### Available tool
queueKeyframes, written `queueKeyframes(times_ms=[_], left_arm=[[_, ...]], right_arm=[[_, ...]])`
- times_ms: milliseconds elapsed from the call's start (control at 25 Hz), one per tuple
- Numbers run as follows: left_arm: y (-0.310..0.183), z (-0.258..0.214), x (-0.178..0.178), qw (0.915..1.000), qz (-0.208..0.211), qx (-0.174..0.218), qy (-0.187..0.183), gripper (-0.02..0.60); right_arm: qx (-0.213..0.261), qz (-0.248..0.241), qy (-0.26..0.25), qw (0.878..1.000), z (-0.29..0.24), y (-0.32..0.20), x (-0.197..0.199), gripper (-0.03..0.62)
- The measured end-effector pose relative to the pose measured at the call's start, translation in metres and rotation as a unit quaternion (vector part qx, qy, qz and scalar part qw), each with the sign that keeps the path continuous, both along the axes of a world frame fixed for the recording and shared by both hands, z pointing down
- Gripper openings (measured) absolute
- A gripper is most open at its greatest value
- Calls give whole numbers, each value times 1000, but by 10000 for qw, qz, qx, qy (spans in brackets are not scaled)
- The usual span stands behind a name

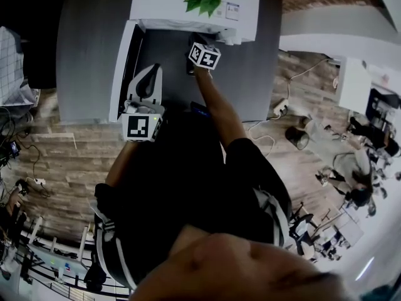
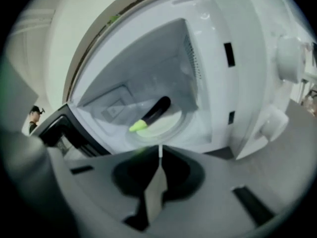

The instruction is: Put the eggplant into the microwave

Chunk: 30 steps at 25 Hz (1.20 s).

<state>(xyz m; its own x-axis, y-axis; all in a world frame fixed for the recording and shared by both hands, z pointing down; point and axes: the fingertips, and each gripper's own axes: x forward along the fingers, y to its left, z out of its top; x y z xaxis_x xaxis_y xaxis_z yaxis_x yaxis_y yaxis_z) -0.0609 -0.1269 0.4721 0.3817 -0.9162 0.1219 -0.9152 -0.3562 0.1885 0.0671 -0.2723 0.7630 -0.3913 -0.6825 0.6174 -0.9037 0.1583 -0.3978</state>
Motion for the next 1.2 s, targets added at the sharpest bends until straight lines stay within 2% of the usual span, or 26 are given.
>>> queueKeyframes(times_ms=[320,640,840,960,1200], left_arm=[[32,-15,28,9996,38,243,-131,35],[74,-24,53,9984,-261,380,-337,35],[104,-25,51,9953,-612,406,-628,35],[118,-30,45,9941,-825,441,-558,35],[129,-29,40,9927,-769,479,-801,35]], right_arm=[[88,-27,-191,9998,-17,37,24,37],[266,-350,-186,9989,-46,82,44,35],[336,-438,-308,9980,-60,108,54,34],[360,-470,-351,9976,-71,123,57,32],[505,-489,-413,9967,-94,154,56,32]])
